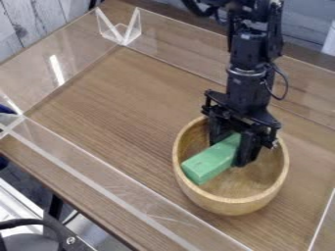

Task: Remove the green block from inside the brown bowl and put it on the table

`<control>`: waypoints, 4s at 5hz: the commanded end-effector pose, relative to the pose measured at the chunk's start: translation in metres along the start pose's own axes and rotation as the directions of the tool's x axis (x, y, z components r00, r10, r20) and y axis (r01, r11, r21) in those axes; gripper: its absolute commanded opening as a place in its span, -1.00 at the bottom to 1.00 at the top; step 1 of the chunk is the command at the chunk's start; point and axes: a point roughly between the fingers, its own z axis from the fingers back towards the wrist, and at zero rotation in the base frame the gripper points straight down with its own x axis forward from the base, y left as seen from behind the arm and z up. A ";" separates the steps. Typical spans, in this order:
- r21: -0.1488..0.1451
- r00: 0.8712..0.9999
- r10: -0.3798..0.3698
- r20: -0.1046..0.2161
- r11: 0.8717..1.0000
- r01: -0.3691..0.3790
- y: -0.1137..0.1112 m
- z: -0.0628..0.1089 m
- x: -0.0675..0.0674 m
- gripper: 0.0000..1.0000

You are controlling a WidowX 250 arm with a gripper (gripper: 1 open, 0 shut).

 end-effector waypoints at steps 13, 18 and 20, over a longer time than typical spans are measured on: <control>0.120 0.907 -0.418 0.052 0.904 0.410 -0.028 0.003 -0.007 -1.00; 0.068 0.983 -0.182 0.005 0.981 0.181 0.004 0.001 -0.002 1.00; 0.112 0.985 -0.173 -0.022 0.978 0.175 0.027 -0.003 -0.001 -1.00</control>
